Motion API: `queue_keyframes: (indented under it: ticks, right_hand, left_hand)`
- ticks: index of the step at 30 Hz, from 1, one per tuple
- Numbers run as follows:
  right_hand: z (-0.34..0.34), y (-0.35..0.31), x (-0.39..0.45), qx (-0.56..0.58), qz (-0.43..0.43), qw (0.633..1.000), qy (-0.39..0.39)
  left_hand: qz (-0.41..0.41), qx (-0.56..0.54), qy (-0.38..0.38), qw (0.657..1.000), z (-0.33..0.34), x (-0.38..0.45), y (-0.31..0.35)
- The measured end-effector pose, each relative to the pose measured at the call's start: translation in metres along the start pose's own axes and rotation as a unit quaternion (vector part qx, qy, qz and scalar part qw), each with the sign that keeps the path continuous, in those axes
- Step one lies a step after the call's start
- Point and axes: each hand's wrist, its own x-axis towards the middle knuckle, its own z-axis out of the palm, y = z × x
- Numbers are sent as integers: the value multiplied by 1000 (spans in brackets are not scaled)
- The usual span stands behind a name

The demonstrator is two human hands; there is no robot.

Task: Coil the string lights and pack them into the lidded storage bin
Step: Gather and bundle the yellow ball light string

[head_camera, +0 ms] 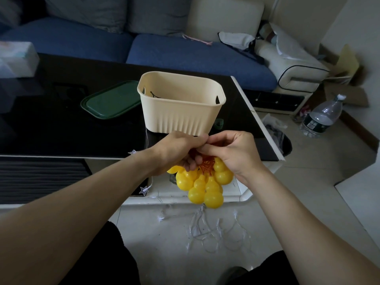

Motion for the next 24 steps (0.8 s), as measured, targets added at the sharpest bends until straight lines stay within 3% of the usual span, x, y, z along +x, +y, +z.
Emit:
queue_keyframes:
  ticks: [9,16,20,24]
  right_hand:
    - [-15,7,0,-107,-89,987,-84]
    - [-23,5,-6,-71,-81,979,-172]
    - [-25,2,-6,-48,-102,981,-159]
    - [-24,2,-9,-23,-105,984,-143]
  left_hand:
    - [-43,15,-58,997,-11,-1,-1]
    - [-87,35,-213,973,-15,-11,2]
    - [-95,17,-269,958,-13,-18,15]
    - [-99,-48,-267,957,-13,-15,9]
